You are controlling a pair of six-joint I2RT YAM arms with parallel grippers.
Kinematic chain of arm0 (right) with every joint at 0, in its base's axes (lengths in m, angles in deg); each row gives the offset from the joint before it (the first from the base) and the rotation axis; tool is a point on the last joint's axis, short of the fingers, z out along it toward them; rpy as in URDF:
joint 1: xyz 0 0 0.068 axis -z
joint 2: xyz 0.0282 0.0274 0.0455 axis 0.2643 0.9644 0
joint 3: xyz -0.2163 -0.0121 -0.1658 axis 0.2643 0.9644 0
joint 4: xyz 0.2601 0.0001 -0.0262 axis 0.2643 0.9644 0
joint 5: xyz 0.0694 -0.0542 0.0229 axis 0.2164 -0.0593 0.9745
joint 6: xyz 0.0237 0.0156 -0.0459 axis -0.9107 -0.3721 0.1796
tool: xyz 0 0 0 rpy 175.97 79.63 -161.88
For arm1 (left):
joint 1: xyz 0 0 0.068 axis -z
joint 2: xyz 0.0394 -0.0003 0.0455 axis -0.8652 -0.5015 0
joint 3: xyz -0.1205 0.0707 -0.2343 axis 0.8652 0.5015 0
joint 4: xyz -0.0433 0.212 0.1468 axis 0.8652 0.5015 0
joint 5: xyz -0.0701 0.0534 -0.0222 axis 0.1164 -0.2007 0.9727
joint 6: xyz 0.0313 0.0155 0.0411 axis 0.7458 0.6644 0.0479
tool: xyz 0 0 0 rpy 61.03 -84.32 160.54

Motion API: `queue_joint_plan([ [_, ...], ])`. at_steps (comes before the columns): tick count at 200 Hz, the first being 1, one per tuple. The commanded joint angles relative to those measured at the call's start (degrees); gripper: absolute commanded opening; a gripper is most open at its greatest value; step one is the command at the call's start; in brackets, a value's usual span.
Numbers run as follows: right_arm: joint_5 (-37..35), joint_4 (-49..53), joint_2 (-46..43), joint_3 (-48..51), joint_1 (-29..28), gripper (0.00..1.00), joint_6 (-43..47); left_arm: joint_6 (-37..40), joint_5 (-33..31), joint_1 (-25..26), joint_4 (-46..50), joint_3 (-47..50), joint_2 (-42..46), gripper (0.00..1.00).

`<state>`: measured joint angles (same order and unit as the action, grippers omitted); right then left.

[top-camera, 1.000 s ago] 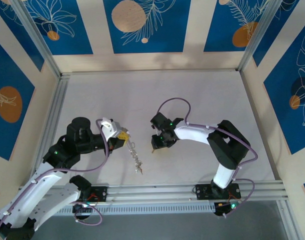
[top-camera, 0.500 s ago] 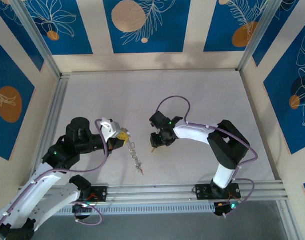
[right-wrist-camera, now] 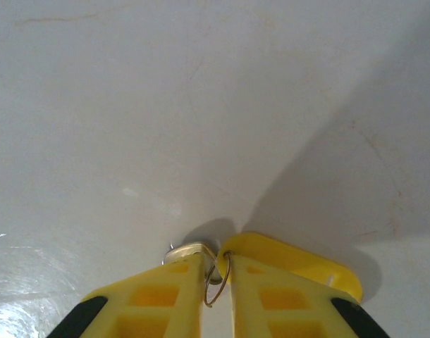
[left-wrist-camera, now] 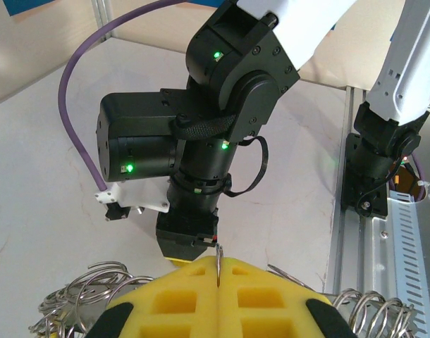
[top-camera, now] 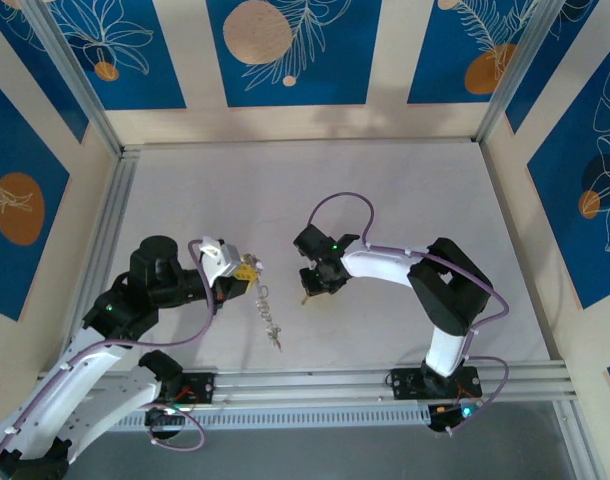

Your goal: Put the keys on the keyring

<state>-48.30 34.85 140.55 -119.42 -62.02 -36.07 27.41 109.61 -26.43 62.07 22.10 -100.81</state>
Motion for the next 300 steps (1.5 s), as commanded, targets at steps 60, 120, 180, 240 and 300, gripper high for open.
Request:
queue_joint_plan([
  [60, 1.7, -1.9, -2.3, 2.4, 2.7, 0.01, 0.6, -0.5, 1.7, -0.7, -2.4, 0.4, 1.0, 0.00],
  [120, 8.5, -12.6, -26.0, 14.5, 1.7, 0.00, 9.0, 0.1, 0.5, -0.7, -3.1, 0.5, 1.1, 0.00],
  [180, 36.6, -7.3, -43.1, 7.4, 0.2, 0.00, 17.8, 4.6, 1.2, -0.7, -1.2, -4.6, -1.6, 0.00],
  [240, 15.2, 9.2, -31.9, 1.3, 1.8, 0.00, 22.0, 5.1, -0.4, -0.6, 0.7, -7.3, -3.3, 0.00],
  [300, 28.0, 8.2, -30.4, -1.8, 3.8, 0.00, 20.2, 4.9, -1.1, -0.6, -0.3, -5.0, -2.7, 0.00],
])
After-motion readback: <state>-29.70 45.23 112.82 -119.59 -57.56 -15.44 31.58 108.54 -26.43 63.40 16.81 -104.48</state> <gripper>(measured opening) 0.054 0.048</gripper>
